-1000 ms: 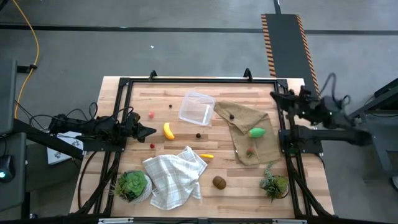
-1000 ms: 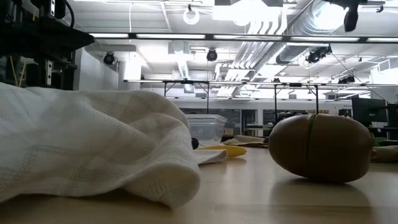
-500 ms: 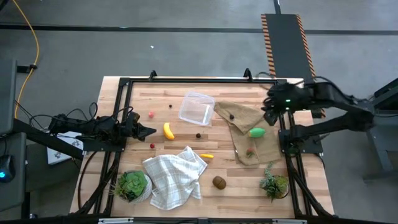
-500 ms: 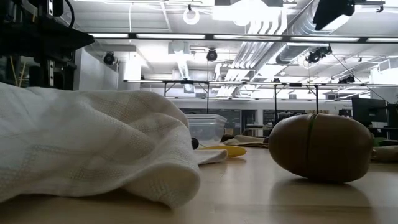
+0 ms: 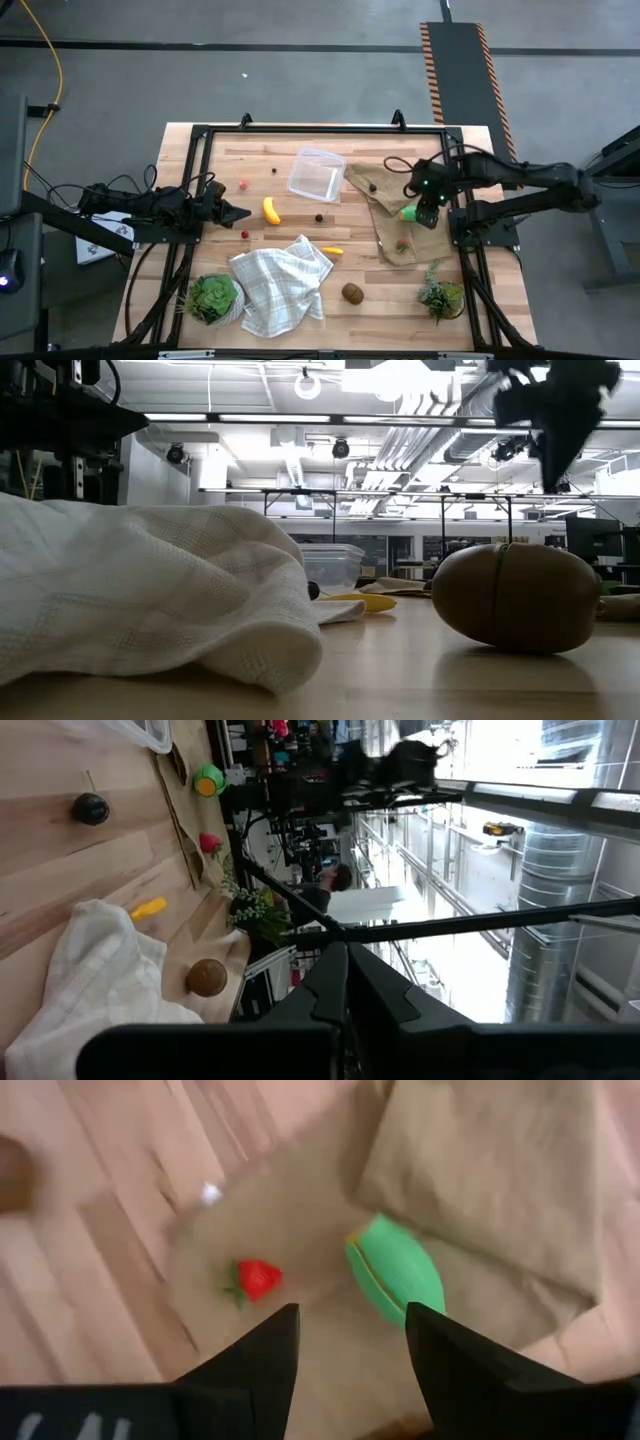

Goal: Pick and placing Produce into tupperware
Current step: Put the green corn into the transparent bin

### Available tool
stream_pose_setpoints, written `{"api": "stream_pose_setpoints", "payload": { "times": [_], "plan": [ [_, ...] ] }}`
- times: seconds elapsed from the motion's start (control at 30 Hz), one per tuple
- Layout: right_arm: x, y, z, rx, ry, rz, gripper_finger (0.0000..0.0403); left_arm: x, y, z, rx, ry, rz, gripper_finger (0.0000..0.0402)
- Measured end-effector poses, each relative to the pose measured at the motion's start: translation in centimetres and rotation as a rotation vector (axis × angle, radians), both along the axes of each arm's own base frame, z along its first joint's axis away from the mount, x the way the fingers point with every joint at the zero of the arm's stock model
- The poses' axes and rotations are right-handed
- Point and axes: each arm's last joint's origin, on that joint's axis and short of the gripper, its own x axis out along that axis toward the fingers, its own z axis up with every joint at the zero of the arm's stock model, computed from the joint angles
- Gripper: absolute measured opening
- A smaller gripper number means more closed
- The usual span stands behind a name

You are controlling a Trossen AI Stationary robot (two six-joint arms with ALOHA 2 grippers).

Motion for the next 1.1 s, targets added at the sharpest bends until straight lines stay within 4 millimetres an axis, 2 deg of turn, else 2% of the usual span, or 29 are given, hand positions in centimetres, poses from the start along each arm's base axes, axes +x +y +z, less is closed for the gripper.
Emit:
{"api": "stream_pose_setpoints", "payload": {
  "times": [0.13,0.3,0.5,0.77,1.1],
  "plan": [
    [-0.6,-0.1,-2.5,0.015,0.07,0.015,0.0177,0.0,-0.1,0.0,0.034,0.006,-0.023,0.0001],
    [-0.6,-0.1,-4.3,0.028,0.092,0.131,0.0183,0.0,-0.1,-0.1,0.038,0.011,-0.05,0.0001],
    [0.7,-0.3,-4.5,-0.008,0.042,0.22,0.0234,0.0,-0.2,-0.1,0.038,0.012,-0.064,0.0001],
    [1.4,-0.6,-5.3,-0.039,0.104,0.218,0.032,0.0,-0.2,-0.1,0.039,0.012,-0.064,0.0001],
    [2.7,-1.0,-6.0,-0.128,0.099,0.304,0.033,0.0,-0.2,-0.1,0.038,0.013,-0.065,0.0001]
  ]
}}
